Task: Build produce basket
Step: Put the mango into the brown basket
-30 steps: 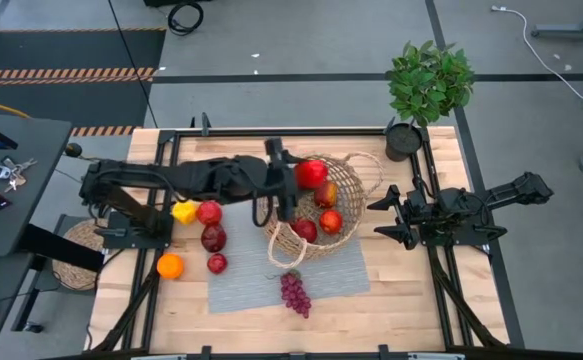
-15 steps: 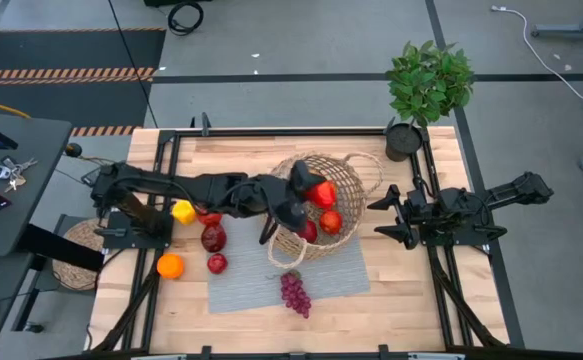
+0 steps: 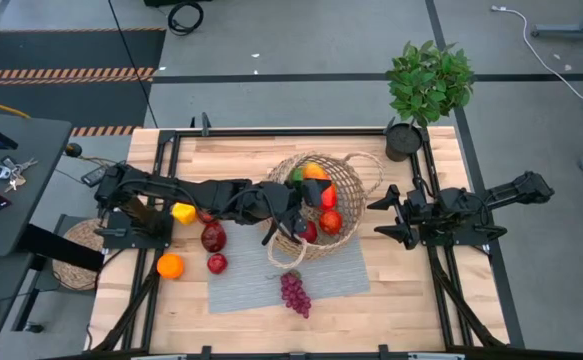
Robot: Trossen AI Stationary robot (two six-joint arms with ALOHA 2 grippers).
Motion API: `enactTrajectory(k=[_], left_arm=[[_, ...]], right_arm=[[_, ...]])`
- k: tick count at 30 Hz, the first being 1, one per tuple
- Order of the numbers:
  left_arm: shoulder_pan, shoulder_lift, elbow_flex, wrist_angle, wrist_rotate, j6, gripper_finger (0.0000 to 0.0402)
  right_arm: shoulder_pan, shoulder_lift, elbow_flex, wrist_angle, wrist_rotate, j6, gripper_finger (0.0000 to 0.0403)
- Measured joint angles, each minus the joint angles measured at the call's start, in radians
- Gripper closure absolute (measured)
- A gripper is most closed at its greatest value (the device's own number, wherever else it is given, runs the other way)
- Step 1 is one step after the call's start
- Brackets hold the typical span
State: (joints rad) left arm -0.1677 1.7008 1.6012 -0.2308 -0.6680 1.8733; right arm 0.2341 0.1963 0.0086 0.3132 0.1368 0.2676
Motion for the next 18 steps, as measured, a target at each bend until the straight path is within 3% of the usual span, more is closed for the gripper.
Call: enactTrajectory(k=[11, 18], left_arm=[[-0.032, -0.001, 0.0, 0.012, -0.001, 0.271, 0.0127], [-0.047, -0.001, 0.0, 0.01, -0.001, 0.278, 0.0127]], right_arm=[[0.0, 0.0, 0.0, 0.0, 0.0, 0.0, 0.0055], [0.0, 0.0, 0.0, 0.0, 0.0, 0.0, 0.0055]])
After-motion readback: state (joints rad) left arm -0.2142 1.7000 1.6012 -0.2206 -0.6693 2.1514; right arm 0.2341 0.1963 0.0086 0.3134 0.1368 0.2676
